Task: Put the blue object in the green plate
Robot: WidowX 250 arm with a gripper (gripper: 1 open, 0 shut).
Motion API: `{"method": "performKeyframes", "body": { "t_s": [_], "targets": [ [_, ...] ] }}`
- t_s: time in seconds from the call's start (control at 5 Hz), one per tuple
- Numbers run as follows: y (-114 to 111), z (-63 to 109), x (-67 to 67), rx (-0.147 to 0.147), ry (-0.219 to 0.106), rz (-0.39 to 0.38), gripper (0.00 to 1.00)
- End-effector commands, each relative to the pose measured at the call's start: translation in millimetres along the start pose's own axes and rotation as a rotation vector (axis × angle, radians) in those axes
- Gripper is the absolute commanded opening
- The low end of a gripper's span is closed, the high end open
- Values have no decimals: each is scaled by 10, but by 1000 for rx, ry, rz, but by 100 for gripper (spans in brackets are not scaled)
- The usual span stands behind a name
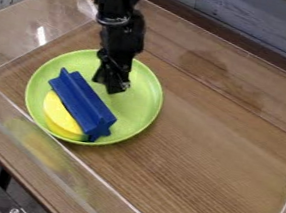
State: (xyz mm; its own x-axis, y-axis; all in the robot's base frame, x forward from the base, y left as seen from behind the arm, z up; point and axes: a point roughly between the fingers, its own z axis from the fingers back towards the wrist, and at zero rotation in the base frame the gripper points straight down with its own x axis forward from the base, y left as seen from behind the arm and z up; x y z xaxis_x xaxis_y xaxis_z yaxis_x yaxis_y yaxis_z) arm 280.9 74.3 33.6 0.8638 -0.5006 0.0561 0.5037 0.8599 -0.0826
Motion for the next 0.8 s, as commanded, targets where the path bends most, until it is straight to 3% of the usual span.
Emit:
{"method": "performKeyframes", "body": {
  "t_s": [0.0, 0.2, 0.6],
  "targets": [
    [17, 169, 115, 28, -34, -20, 0],
    [28, 235, 106, 27, -40, -1, 100],
    [74, 252, 287, 33, -61, 62, 100]
  ]
}}
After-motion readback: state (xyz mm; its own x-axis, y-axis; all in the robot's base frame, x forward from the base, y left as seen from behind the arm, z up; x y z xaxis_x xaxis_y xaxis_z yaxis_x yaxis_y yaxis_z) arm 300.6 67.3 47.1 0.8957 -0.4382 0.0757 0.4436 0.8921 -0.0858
